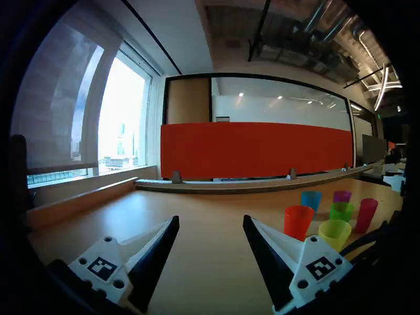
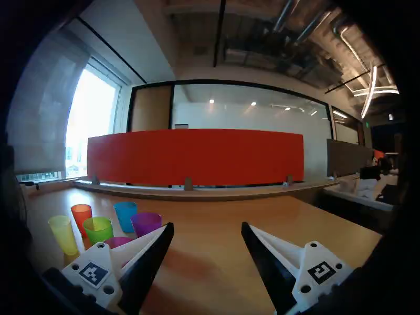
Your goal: Pour water
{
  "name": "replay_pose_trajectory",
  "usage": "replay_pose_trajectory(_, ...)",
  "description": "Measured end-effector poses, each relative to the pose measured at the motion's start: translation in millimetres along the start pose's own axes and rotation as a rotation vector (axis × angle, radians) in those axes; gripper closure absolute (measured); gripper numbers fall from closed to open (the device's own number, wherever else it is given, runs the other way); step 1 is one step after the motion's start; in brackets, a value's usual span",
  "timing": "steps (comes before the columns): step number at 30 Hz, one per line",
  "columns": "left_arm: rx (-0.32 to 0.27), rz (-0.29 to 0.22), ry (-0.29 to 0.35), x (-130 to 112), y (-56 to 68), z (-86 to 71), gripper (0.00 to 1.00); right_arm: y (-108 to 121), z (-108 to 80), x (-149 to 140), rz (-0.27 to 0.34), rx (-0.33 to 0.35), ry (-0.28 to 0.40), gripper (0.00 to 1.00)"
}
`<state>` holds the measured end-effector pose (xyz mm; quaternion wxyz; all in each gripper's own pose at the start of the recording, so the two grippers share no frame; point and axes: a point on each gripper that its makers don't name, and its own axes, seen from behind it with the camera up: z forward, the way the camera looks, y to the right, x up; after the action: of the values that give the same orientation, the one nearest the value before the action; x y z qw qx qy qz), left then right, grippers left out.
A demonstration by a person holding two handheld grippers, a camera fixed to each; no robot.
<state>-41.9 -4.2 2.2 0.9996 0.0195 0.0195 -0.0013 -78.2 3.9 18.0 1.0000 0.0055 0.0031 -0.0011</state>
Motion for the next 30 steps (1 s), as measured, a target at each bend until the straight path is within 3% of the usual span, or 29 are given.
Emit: replay_pose_trajectory(30,0.000,-0.002,-0.003,6.8,-2.1,-1.2,0.10,0.5,-0.1,0.4,0.000,0.000,0.000,0.00)
